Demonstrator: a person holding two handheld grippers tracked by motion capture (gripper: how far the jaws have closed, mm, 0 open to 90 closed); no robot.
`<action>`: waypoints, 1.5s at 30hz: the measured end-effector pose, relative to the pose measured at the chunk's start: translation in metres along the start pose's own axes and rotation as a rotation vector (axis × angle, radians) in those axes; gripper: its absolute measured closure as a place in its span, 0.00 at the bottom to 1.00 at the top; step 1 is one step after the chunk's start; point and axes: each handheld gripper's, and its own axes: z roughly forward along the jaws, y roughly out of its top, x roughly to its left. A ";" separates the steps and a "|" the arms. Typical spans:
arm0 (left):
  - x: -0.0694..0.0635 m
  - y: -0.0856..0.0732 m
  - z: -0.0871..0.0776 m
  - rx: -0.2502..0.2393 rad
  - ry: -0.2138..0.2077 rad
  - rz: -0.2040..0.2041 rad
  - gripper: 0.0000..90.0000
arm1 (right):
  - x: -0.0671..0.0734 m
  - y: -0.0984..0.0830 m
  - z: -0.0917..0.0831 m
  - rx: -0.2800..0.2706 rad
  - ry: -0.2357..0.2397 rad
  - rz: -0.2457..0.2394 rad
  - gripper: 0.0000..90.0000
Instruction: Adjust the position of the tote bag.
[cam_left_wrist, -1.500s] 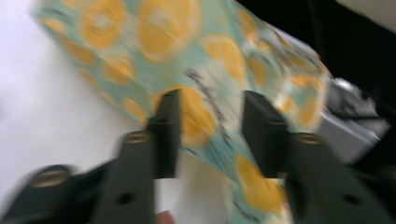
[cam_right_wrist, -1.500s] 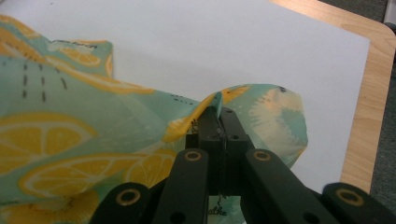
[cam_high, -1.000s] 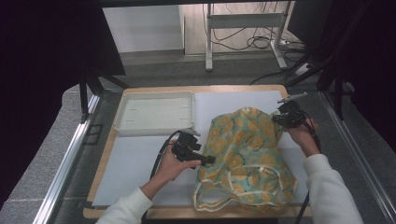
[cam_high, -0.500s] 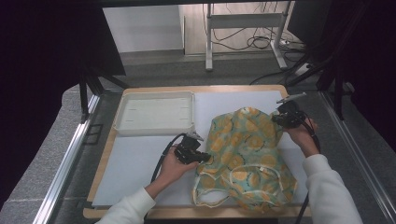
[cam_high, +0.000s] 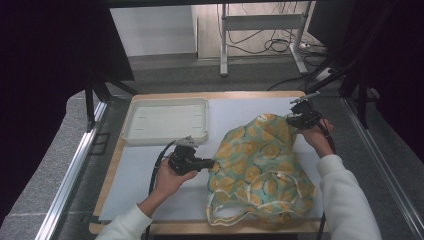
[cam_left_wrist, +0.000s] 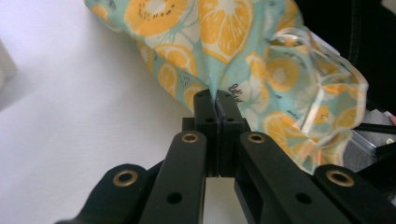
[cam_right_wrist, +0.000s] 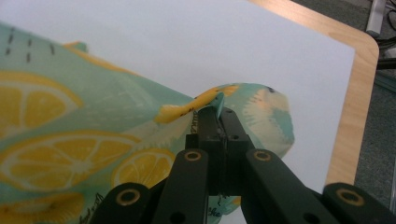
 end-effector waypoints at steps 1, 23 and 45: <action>0.000 0.000 -0.002 -0.006 -0.001 -0.001 1.00 | 0.000 0.003 0.002 0.003 -0.001 -0.003 0.99; -0.019 -0.004 0.001 -0.028 -0.023 0.030 0.97 | 0.004 0.031 0.010 -0.017 0.028 0.028 0.68; -0.009 -0.010 0.004 -0.064 0.078 0.053 0.48 | 0.027 -0.104 -0.083 -0.150 0.146 0.071 0.51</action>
